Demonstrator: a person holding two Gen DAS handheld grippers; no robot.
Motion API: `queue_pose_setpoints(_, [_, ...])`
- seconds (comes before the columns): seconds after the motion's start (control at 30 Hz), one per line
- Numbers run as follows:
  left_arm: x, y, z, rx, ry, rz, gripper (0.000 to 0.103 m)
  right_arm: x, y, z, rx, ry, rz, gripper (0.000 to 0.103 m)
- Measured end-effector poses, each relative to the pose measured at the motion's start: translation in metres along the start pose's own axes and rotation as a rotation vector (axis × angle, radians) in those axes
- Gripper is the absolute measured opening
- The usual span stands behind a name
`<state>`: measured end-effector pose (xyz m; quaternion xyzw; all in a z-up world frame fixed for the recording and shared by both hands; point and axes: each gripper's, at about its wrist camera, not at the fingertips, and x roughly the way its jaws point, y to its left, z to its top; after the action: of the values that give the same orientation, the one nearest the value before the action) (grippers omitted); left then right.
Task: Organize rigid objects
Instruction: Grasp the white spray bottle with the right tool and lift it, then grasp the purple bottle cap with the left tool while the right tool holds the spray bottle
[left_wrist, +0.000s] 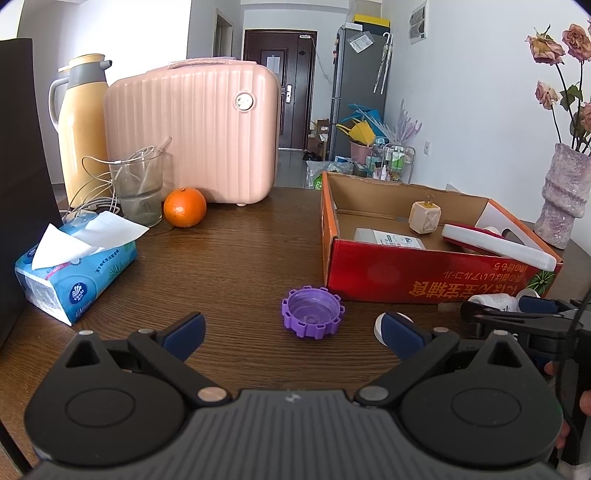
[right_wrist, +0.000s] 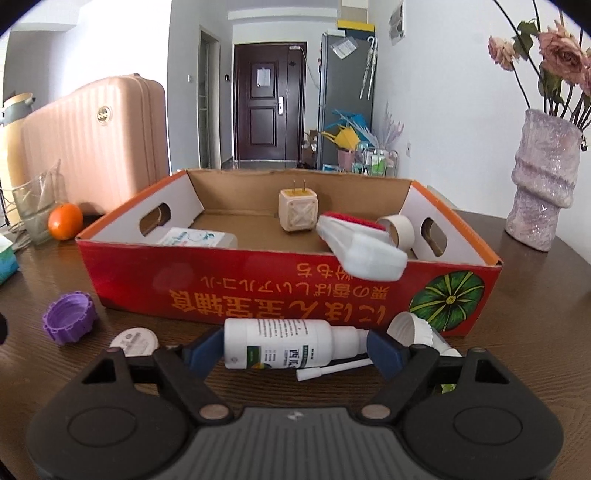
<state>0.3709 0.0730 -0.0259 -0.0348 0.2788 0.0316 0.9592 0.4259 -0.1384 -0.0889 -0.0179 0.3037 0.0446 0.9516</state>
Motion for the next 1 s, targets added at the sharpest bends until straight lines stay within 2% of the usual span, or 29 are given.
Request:
queue_pose_setpoints(0.4, [0.006, -0.002, -0.003, 0.010, 0.016, 0.005, 0.103, -0.047, -0.004, -0.009, -0.007, -0.090, 0.031, 0.084])
queue_pose_setpoints(0.67, [0.031, -0.005, -0.005, 0.033, 0.069, 0.041, 0.103, -0.069, -0.021, -0.014, 0.020, -0.122, 0.022, 0.084])
queue_pose_setpoints(1.0, [0.066, -0.011, 0.003, 0.035, 0.095, 0.084, 0.103, -0.076, -0.033, -0.014, 0.048, -0.139, 0.012, 0.084])
